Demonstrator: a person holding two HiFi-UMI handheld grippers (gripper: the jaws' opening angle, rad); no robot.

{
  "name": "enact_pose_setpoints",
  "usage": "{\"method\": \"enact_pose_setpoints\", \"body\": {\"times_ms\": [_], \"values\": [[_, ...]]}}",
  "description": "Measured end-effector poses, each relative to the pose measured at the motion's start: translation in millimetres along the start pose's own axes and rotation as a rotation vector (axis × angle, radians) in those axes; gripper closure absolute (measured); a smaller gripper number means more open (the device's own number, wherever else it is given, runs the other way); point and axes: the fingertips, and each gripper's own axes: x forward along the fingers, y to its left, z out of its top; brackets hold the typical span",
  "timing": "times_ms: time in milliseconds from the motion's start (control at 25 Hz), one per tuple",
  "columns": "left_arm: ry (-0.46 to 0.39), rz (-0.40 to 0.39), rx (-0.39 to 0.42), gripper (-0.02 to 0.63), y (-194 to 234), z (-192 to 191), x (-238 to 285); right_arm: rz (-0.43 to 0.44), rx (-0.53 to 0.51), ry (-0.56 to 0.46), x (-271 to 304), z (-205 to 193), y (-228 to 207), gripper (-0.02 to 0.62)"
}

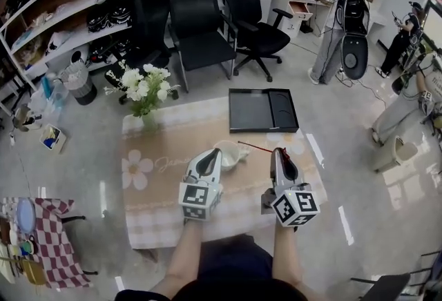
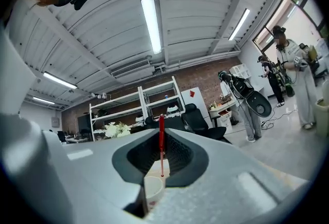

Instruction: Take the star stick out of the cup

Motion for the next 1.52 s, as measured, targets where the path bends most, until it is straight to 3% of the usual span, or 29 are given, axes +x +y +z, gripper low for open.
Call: {"method": "enact_pose_setpoints", "body": {"times_ms": [360, 720, 1520], "values": [[-0.011, -0.114, 0.029, 0.594, -41, 0, 11, -0.157, -0.051, -0.054, -46, 19, -41, 0.58], [0.005, -0.139, 0.043, 0.594, -54, -3, 7, -0.303, -0.057, -0.057, -86, 16, -84, 0.58], [0.017, -0.111, 0.018, 0.594, -42, -6, 10, -0.312, -0.084, -0.015, -77, 7, -91, 0.58]]}}
